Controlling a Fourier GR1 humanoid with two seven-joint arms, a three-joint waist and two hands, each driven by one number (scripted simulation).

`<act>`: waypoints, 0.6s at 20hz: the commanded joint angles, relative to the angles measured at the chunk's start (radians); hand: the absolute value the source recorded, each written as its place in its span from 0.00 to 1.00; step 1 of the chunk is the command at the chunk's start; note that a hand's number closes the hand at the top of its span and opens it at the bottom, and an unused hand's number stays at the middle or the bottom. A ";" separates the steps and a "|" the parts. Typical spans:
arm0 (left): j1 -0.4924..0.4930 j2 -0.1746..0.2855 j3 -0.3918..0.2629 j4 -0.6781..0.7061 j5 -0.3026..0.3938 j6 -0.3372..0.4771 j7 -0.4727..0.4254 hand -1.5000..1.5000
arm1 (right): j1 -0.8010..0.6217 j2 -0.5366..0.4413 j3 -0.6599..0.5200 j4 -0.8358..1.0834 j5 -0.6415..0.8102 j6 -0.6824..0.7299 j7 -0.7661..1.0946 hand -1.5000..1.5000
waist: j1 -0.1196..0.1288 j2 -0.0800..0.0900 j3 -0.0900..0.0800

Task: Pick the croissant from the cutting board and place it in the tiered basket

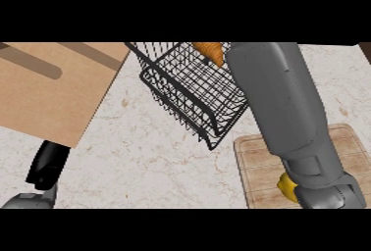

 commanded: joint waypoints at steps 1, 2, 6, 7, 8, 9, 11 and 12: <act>-0.025 -0.014 -0.028 -0.005 -0.021 -0.011 -0.009 0.50 | -0.051 0.025 -0.078 0.154 -0.050 -0.166 -0.126 0.00 | 0.003 0.004 0.002; -0.003 -0.015 -0.031 -0.014 -0.011 -0.018 -0.032 0.50 | -0.033 0.026 -0.063 0.162 -0.084 -0.218 -0.167 0.00 | 0.010 0.004 0.002; -0.049 -0.014 -0.013 -0.003 -0.007 -0.021 0.010 0.50 | -0.045 0.026 -0.113 0.151 -0.093 -0.372 -0.291 0.00 | -0.010 0.001 0.002; -0.037 -0.004 -0.017 -0.018 0.000 -0.037 0.005 0.50 | -0.093 0.015 -0.118 0.184 -0.047 -0.434 -0.257 0.00 | -0.001 0.002 0.002; -0.073 -0.024 -0.014 0.006 -0.018 -0.008 0.032 0.50 | -0.071 0.025 -0.110 0.175 -0.016 -0.497 -0.254 0.00 | -0.017 0.001 0.002; -0.058 -0.026 -0.021 0.001 -0.024 -0.005 0.025 0.50 | -0.095 -0.030 -0.128 0.189 0.010 -0.511 -0.225 0.00 | -0.020 0.000 0.001; -0.037 -0.017 -0.009 -0.004 -0.020 -0.007 0.014 0.50 | -0.056 -0.052 -0.144 0.172 0.040 -0.577 -0.197 0.00 | -0.035 -0.007 0.002; -0.033 -0.013 0.000 0.026 -0.021 -0.008 0.000 0.50 | -0.052 -0.090 -0.145 0.147 0.055 -0.558 -0.171 0.00 | -0.051 -0.011 0.001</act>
